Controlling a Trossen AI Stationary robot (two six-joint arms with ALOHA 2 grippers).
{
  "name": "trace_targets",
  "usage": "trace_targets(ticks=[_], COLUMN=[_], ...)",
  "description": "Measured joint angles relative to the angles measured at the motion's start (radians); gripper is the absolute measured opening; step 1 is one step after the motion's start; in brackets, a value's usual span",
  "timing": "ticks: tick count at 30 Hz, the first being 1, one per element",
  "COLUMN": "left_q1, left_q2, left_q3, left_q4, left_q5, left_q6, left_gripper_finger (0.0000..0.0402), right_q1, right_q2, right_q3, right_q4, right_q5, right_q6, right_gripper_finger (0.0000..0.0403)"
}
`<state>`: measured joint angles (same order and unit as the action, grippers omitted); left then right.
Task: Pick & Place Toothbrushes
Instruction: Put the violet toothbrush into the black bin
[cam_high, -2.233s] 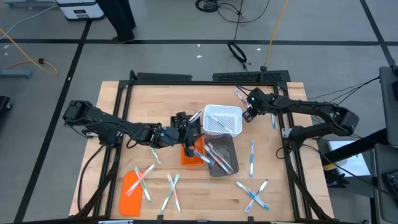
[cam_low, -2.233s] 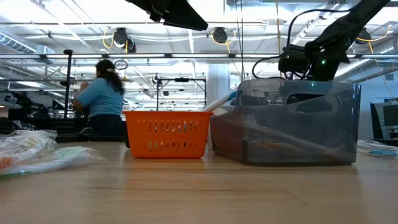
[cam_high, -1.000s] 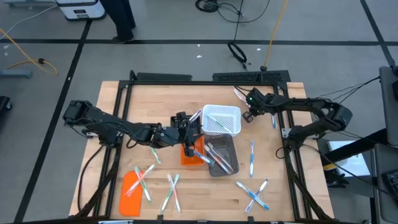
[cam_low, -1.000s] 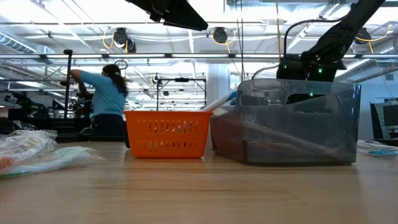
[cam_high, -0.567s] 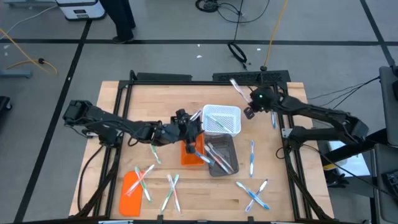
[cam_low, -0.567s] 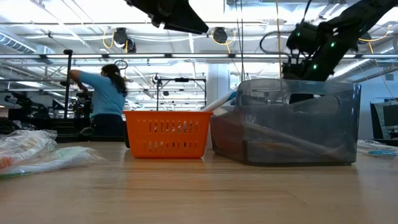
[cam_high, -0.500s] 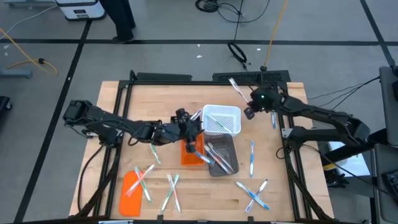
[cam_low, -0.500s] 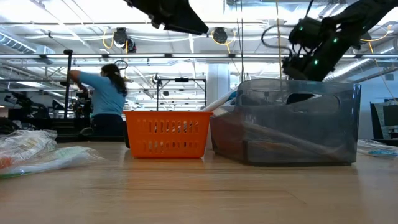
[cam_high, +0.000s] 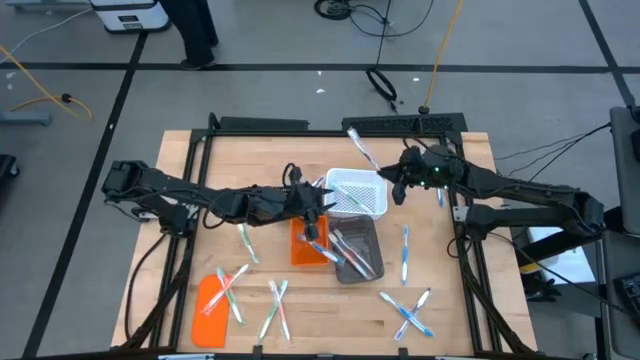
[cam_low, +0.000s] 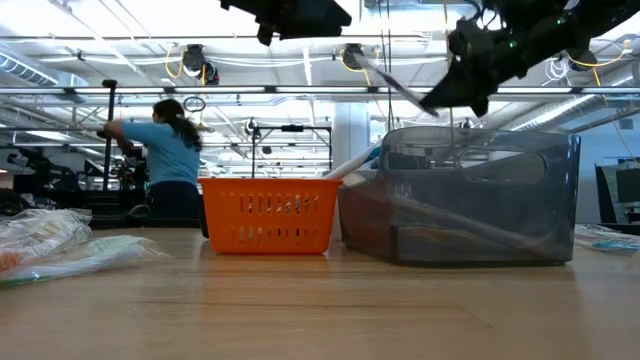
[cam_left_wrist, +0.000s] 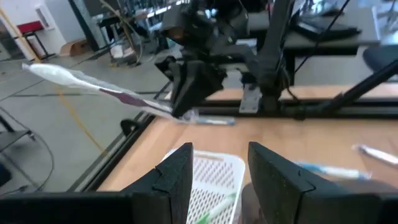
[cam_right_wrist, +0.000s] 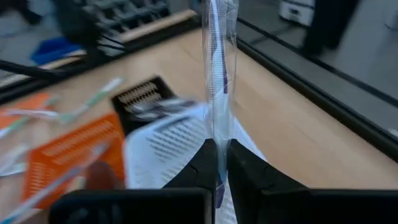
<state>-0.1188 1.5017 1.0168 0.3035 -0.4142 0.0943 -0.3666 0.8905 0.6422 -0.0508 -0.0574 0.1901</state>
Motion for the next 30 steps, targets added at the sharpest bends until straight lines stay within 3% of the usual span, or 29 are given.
trace_targets(ticks=[15, 24, 30], left_q1=[0.036, 0.035, 0.035], left_q2=[0.000, 0.000, 0.000], left_q3=[0.000, 0.000, 0.000], left_q4=[0.141, 0.197, 0.234], left_q5=[0.103, 0.104, 0.189], left_q6=[-0.033, -0.047, -0.062], left_gripper_finger=[0.0157, 0.0157, 0.0157], right_q1=[0.293, 0.350, 0.349], right_q2=[0.036, 0.125, 0.172], right_q3=[0.002, 0.002, 0.002], right_q4=[0.325, 0.462, 0.518], right_q5=[0.005, 0.008, 0.008], right_q6=[-0.137, -0.193, -0.204], right_gripper_finger=[0.0011, 0.0011, 0.0011])
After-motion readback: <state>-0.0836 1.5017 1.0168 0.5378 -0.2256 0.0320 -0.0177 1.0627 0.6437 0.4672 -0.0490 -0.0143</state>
